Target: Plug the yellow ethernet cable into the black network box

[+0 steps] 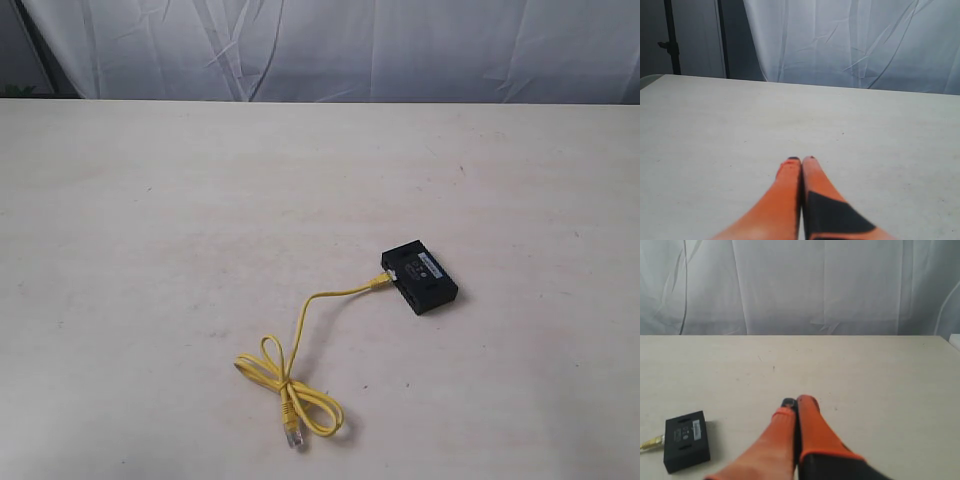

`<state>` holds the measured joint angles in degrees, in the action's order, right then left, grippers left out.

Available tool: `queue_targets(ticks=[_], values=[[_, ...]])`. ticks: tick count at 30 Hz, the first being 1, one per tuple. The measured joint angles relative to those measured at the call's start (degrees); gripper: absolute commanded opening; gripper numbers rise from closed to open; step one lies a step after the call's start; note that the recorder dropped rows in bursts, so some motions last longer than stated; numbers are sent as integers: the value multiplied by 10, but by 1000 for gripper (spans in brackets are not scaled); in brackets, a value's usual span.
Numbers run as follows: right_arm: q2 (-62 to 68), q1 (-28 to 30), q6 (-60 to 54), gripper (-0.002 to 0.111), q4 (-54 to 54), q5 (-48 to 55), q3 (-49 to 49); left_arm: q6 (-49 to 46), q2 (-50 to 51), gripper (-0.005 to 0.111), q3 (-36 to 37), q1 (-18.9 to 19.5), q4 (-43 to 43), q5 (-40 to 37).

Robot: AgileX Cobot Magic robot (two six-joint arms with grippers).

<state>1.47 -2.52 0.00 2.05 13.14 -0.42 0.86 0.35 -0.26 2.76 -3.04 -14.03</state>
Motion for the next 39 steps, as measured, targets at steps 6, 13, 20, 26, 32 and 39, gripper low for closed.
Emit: queue_targets(ticks=[6,13,20,26,32,39], values=[[-6,0,0,-1,1,47,2,0,0,0,0,0,0,0],[-6,0,0,-1,1,50,3,0,0,0,0,0,0,0],[-7,0,0,-1,1,51,3,0,0,0,0,0,0,0],[-7,0,0,-1,1,51,3,0,0,0,0,0,0,0],[-7,0,0,-1,1,51,3,0,0,0,0,0,0,1],[-7,0,0,-1,1,51,3,0,0,0,0,0,0,3]])
